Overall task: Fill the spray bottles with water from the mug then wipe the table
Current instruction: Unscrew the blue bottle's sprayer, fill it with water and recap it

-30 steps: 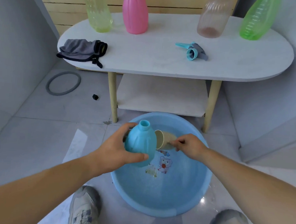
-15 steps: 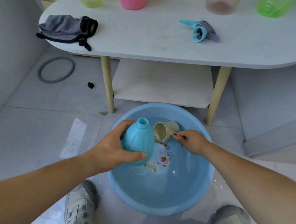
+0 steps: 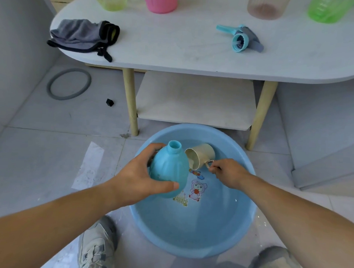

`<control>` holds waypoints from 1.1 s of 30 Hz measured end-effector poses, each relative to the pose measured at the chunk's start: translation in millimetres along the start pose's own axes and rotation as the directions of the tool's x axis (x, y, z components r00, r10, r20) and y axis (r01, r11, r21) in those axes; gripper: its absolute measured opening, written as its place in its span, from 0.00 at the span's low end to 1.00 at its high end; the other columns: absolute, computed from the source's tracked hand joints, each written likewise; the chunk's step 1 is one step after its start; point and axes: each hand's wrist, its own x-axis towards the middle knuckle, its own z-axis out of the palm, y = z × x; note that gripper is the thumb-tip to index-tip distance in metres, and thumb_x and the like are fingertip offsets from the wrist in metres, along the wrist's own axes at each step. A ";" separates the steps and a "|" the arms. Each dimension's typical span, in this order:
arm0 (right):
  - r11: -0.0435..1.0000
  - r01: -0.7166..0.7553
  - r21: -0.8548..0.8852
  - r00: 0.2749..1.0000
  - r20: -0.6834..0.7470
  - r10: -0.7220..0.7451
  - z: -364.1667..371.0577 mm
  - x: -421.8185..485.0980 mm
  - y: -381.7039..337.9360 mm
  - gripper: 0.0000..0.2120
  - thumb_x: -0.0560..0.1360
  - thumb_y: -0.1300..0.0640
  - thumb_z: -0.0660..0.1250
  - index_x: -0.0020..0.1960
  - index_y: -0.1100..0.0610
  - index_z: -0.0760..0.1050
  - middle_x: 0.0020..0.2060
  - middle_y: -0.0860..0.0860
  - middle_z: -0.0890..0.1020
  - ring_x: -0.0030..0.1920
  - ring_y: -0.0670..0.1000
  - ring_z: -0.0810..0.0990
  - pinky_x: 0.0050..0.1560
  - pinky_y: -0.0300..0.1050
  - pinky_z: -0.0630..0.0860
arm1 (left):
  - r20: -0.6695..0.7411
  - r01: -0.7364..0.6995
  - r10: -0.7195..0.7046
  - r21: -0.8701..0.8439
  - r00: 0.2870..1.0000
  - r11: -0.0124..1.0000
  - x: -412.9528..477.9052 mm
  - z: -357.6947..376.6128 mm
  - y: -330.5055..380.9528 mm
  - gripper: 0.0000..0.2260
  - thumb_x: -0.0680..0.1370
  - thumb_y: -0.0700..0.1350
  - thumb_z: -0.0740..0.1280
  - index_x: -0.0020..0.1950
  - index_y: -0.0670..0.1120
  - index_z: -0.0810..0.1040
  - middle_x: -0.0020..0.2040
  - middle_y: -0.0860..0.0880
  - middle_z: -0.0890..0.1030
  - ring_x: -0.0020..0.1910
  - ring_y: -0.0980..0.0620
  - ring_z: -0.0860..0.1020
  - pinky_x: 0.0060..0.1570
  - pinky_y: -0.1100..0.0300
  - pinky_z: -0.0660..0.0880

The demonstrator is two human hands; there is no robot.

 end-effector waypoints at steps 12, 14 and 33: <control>0.985 -0.040 0.167 0.997 -0.063 0.052 2.8 -1.6 7.6 0.15 0.81 0.53 0.61 0.38 0.54 0.75 0.41 0.55 0.83 0.38 0.50 0.76 0.38 0.40 0.72 | -0.016 0.015 -0.015 -0.006 1.000 1.000 1.4 -2.8 -0.1 0.32 0.68 0.38 0.82 0.65 0.59 0.74 0.57 0.54 0.82 0.54 0.59 0.82 0.50 0.58 0.84; 0.966 -0.038 0.254 0.993 -0.103 0.066 -2.2 -3.8 2.5 0.15 0.81 0.51 0.62 0.38 0.53 0.77 0.39 0.52 0.83 0.36 0.47 0.76 0.35 0.37 0.70 | -0.022 0.018 -0.018 0.002 1.000 1.000 1.6 -4.4 0.7 0.32 0.68 0.40 0.83 0.66 0.59 0.73 0.58 0.54 0.81 0.54 0.60 0.82 0.50 0.59 0.84; 0.839 0.240 0.488 0.943 -0.323 -0.082 -119.6 -132.9 -101.5 0.14 0.82 0.60 0.61 0.39 0.59 0.78 0.34 0.58 0.82 0.35 0.52 0.81 0.40 0.41 0.77 | -0.021 -0.115 0.114 -0.033 0.993 0.993 -40.9 -11.5 46.5 0.34 0.69 0.41 0.82 0.70 0.58 0.72 0.58 0.52 0.81 0.52 0.58 0.83 0.48 0.58 0.84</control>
